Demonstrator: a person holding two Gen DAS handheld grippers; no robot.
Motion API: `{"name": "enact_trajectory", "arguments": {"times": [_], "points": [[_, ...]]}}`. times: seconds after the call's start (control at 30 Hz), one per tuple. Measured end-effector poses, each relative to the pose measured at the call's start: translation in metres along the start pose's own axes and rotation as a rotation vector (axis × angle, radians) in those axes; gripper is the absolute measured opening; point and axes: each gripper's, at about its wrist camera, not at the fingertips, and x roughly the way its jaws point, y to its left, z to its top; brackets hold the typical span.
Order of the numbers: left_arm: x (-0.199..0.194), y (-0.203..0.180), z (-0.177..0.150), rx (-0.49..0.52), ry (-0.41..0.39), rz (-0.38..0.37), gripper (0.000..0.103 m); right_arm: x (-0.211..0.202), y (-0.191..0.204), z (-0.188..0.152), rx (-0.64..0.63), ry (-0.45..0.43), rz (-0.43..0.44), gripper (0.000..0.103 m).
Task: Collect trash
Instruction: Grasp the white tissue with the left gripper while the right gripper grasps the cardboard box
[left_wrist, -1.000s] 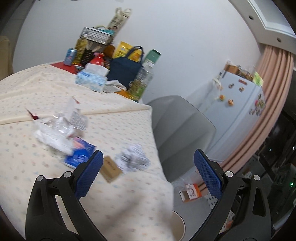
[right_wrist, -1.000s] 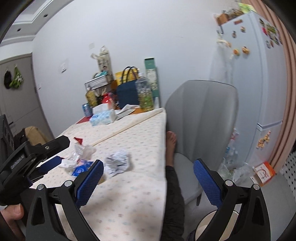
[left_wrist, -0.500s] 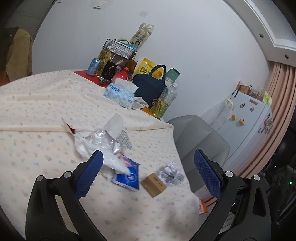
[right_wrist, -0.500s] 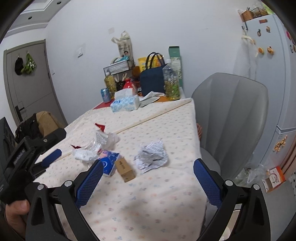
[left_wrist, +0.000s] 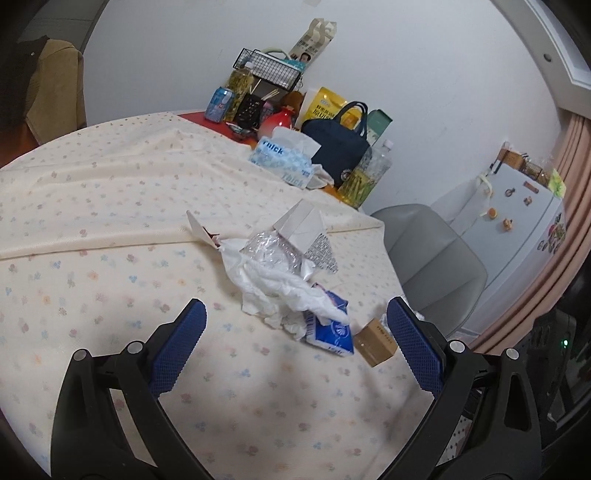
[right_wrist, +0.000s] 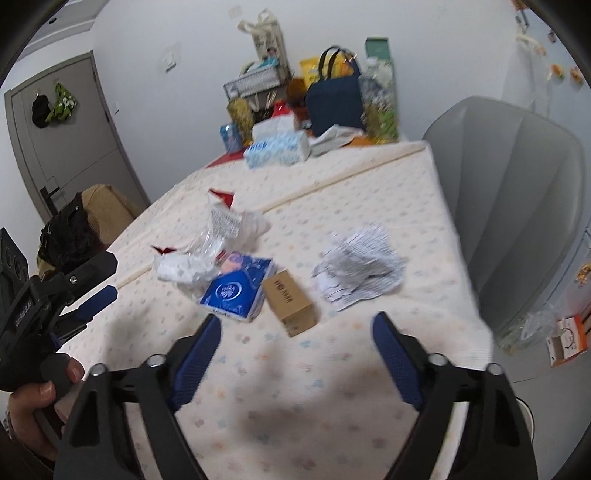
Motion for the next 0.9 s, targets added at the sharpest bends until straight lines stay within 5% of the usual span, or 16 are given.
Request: {"name": "enact_trajectory", "arguments": {"times": [0.2,0.53,0.63,0.7,0.8,0.9], "points": [[0.018,0.000,-0.006,-0.011,0.057,-0.003,0.078,0.029,0.003,0.005,-0.011,0.062,-0.015,0.048],[0.045,-0.010,0.001,-0.051,0.059,0.023,0.073,0.046,-0.002,0.010,0.013,0.075,0.006,0.048],[0.053,-0.013,0.001,-0.062,0.062,0.051,0.054,0.047,-0.004,0.012,0.019,0.068,0.017,0.048],[0.056,-0.012,0.001,-0.078,0.071,0.054,0.021,0.046,-0.005,0.013,0.018,0.066,0.021,0.048],[0.053,-0.014,-0.002,-0.077,0.061,0.052,0.011,0.047,-0.005,0.014,0.005,0.074,0.033,0.034],[0.047,-0.016,-0.004,-0.073,0.051,0.039,0.009,0.039,-0.002,0.014,-0.010,0.056,0.006,0.033]]}}
